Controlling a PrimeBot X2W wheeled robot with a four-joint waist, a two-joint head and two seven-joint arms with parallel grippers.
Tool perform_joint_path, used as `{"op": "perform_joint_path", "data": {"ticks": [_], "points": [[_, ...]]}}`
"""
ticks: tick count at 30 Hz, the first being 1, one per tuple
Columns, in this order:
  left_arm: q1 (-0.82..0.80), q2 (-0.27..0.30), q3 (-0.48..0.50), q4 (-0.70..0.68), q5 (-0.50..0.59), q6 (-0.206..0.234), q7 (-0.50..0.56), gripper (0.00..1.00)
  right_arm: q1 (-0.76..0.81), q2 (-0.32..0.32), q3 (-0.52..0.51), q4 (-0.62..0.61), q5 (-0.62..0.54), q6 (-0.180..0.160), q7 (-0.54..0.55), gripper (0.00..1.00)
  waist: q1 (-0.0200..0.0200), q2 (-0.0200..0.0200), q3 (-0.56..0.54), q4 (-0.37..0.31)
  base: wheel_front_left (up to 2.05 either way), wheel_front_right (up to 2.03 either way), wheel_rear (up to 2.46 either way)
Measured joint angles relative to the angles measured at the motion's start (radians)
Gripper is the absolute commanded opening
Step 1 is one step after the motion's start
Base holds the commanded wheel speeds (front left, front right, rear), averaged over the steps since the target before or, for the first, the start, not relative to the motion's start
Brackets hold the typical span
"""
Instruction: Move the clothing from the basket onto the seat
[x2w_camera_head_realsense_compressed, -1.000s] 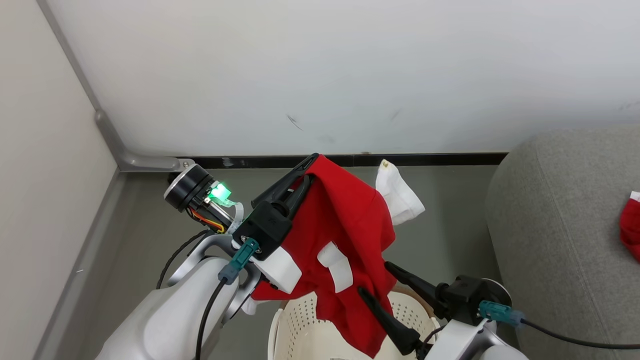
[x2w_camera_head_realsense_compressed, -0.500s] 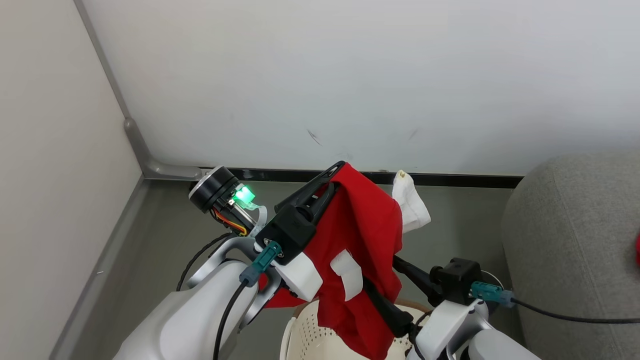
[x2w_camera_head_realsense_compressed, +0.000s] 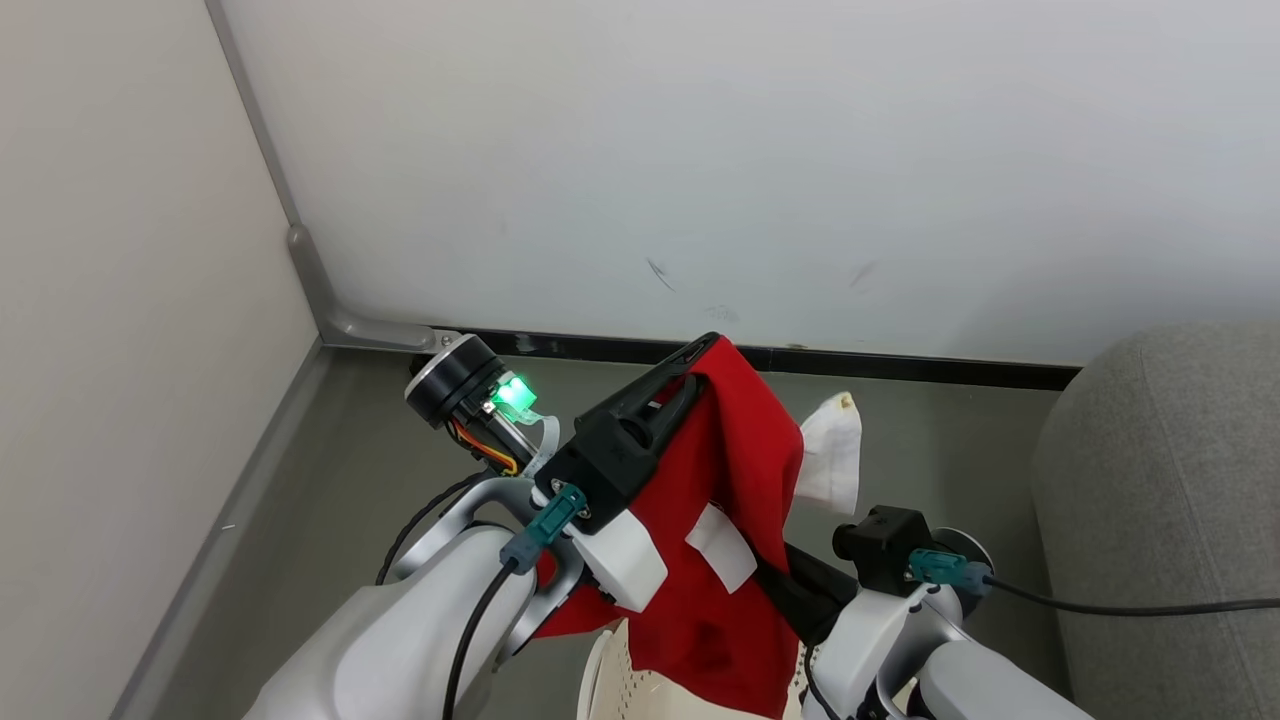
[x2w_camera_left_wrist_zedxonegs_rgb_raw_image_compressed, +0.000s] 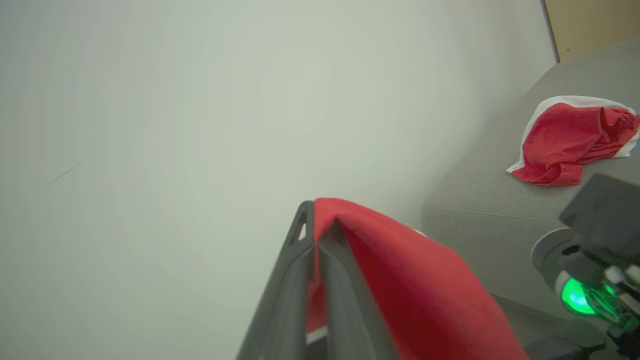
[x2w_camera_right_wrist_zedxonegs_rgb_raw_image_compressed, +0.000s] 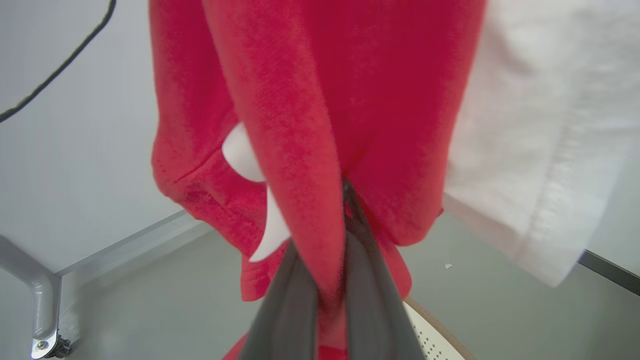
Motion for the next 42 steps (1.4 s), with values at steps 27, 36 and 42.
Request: {"op": "perform_joint_path", "data": {"ticks": [27, 36, 42], "points": [[0.146, -0.006, 0.095, 0.055, -0.181, 0.017, -0.023, 0.30, -0.010, -0.121, -0.311, -0.076, 0.027, 0.000, -0.003, 0.00, 0.0000, 0.0000, 0.021, -0.092, 0.00, 0.00, 0.00], [0.186, -0.015, 0.098, 0.049, -0.226, 0.011, -0.040, 1.00, -0.010, -0.141, -0.398, -0.120, 0.027, 0.000, -0.003, 0.00, 0.0000, 0.0000, 0.025, -0.109, 0.00, 0.00, 0.00], [0.198, -0.014, 0.106, 0.037, -0.227, 0.008, -0.057, 1.00, 0.011, -0.171, -0.489, -0.154, 0.011, 0.000, -0.003, 0.00, 0.0000, 0.0000, 0.025, -0.105, 0.00, 0.00, 0.00]]}}
